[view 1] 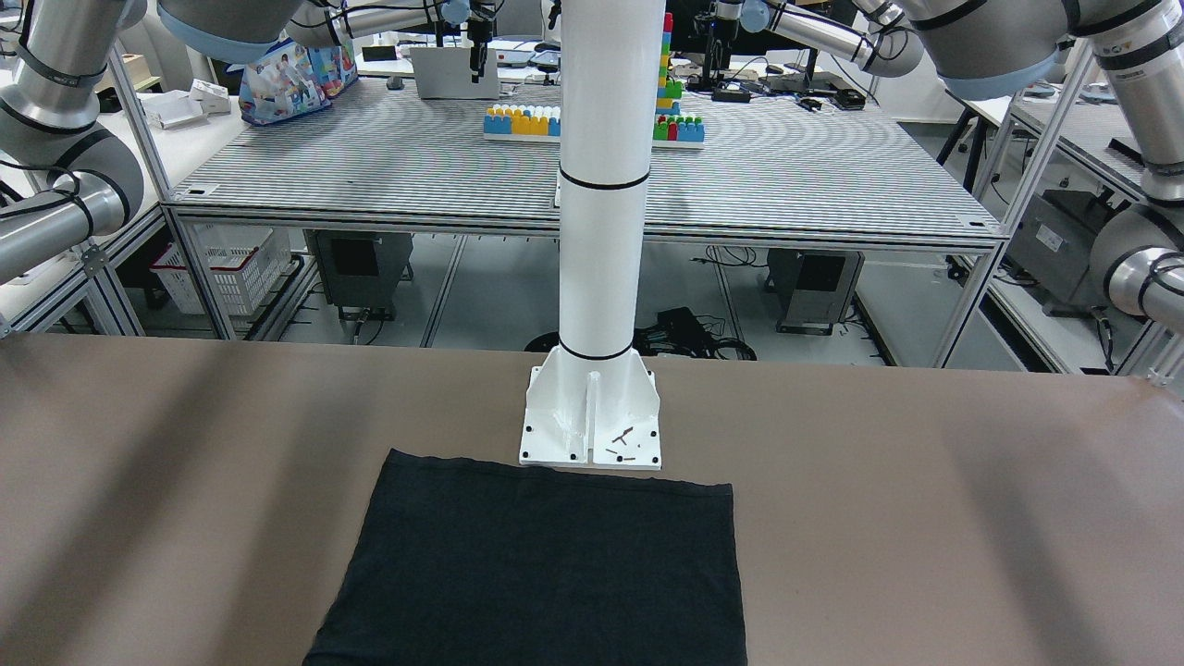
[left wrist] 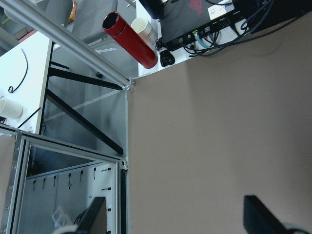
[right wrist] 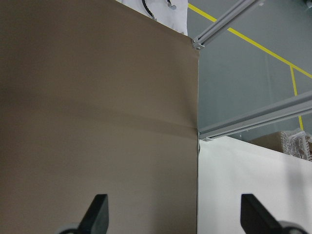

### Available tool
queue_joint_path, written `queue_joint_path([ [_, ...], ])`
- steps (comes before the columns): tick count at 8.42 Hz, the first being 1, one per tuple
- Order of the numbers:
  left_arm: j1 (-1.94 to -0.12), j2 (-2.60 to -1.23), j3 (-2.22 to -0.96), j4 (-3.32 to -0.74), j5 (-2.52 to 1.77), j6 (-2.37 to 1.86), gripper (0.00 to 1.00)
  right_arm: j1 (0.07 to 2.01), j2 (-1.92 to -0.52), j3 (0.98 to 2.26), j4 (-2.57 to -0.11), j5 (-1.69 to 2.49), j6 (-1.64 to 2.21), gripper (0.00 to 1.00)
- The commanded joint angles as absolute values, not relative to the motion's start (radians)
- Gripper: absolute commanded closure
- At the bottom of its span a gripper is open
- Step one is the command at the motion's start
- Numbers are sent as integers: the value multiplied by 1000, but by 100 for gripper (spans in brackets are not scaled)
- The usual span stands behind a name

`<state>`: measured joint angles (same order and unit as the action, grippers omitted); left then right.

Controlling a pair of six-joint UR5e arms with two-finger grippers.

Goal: Fold clothes

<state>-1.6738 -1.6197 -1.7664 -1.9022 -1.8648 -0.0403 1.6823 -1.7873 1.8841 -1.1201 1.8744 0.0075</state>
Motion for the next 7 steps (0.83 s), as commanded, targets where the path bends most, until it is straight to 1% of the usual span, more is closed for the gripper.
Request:
queue_joint_path([
  [1, -1664, -1612, -1758, -1993, -2051, -51, 0, 1657, -1812, 1879, -1009, 1888, 53, 5],
  [2, -1658, -1635, -1750, -1996, -2118, -51, 0, 1605, -1780, 1875, -1012, 1914, 31, 5],
  [3, -1604, -1687, -1746, -1997, -2117, -45, 0, 1542, -1741, 1875, -1011, 1916, 41, 6],
  [4, -1542, -1701, -1734, -1997, -2117, -51, 0, 1489, -1732, 1873, -1011, 1914, 51, 6],
  [5, -1478, -1782, -1676, -1999, -2120, -69, 0, 1433, -1668, 1859, -1014, 1911, 87, 5],
  [7, -1369, -1943, -1561, -2000, -2125, -167, 0, 1331, -1526, 1751, -1011, 1943, 316, 5],
])
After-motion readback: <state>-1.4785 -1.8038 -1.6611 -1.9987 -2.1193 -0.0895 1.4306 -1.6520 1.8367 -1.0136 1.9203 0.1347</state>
